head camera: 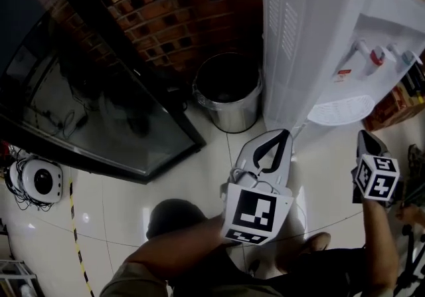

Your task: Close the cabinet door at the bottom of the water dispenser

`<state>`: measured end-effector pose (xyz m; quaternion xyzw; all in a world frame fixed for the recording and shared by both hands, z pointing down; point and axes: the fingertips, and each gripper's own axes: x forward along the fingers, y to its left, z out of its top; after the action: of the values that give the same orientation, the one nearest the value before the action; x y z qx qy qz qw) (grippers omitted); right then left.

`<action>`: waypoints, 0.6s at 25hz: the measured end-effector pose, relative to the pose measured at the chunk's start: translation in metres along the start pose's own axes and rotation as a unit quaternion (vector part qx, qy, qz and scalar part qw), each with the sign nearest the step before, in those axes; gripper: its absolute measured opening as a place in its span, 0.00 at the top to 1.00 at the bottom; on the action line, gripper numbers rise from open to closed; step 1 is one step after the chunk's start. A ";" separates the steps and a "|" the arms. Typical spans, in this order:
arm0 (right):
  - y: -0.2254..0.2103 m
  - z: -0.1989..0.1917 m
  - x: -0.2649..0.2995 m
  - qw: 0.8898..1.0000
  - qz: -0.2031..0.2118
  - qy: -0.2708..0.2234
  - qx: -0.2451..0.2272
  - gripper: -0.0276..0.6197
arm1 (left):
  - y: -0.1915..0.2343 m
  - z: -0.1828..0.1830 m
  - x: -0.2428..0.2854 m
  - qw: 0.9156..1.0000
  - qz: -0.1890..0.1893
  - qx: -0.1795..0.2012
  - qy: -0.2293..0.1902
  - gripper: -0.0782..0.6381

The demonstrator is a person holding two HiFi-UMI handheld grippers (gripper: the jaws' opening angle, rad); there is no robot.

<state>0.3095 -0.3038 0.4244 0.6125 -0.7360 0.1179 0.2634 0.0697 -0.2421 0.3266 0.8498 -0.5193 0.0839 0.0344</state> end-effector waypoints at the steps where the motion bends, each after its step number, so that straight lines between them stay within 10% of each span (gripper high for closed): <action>1: 0.002 0.008 -0.018 1.000 -0.002 -0.019 0.010 0.93 | -0.005 0.002 -0.007 1.000 -0.007 0.002 -0.005 0.89; 15: 0.065 0.051 -0.258 0.975 -0.015 -0.209 0.077 0.94 | -0.020 0.006 -0.129 0.999 -0.008 0.039 -0.026 0.89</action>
<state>0.2628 -0.0982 0.2545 0.6530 -0.7542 0.0396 0.0571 0.0308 -0.1209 0.2981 0.8565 -0.5094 0.0816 -0.0122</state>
